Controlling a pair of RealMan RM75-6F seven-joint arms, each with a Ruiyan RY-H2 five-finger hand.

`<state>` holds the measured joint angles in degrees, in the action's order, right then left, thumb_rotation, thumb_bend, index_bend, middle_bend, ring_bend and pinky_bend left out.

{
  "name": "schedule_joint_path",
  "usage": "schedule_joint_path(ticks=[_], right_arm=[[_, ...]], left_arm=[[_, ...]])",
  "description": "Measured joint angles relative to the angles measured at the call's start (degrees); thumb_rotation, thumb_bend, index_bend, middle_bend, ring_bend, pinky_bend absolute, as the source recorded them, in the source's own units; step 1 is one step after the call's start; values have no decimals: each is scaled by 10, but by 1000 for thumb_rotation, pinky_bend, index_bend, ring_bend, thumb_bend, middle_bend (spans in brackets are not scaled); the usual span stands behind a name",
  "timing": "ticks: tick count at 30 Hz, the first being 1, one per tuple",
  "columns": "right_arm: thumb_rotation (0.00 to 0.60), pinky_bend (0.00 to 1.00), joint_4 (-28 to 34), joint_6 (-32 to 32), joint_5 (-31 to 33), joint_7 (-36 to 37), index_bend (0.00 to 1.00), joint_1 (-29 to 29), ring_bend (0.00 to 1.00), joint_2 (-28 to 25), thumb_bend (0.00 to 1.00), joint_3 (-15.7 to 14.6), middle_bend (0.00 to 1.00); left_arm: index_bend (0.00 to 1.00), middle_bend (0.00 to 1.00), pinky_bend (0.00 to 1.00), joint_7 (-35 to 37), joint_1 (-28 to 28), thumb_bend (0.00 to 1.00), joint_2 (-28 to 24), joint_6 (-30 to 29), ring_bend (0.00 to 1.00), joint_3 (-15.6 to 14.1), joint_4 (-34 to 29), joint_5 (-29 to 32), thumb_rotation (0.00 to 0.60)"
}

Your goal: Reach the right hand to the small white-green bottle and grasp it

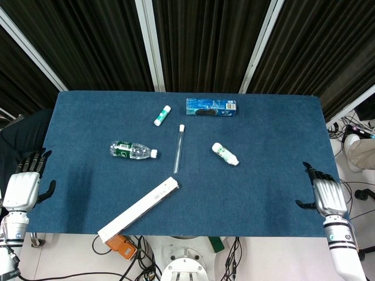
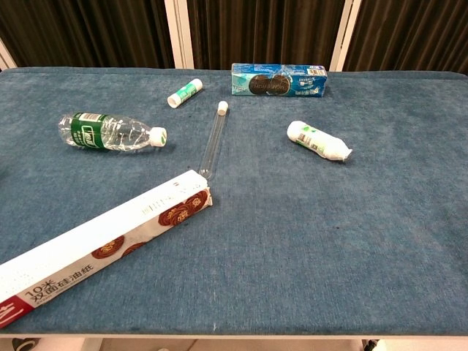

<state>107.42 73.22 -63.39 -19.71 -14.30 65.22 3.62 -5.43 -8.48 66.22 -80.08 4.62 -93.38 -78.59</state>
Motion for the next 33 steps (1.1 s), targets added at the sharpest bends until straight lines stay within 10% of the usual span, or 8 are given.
schedule_joint_path(ticks=[19,33], right_arm=[[600,353,-118,-174,255,-126,235,-236,322,193,206,101,282],[600,403,-216,-119,309,-155,270,-287,410,284,213,117,313]], left_arm=[[0,0,101,-44,-1,406,-3,-5,0,-9,13,-16,600],[0,0,101,-47,-2,406,-4,-1,0,-11,12,-14,600]])
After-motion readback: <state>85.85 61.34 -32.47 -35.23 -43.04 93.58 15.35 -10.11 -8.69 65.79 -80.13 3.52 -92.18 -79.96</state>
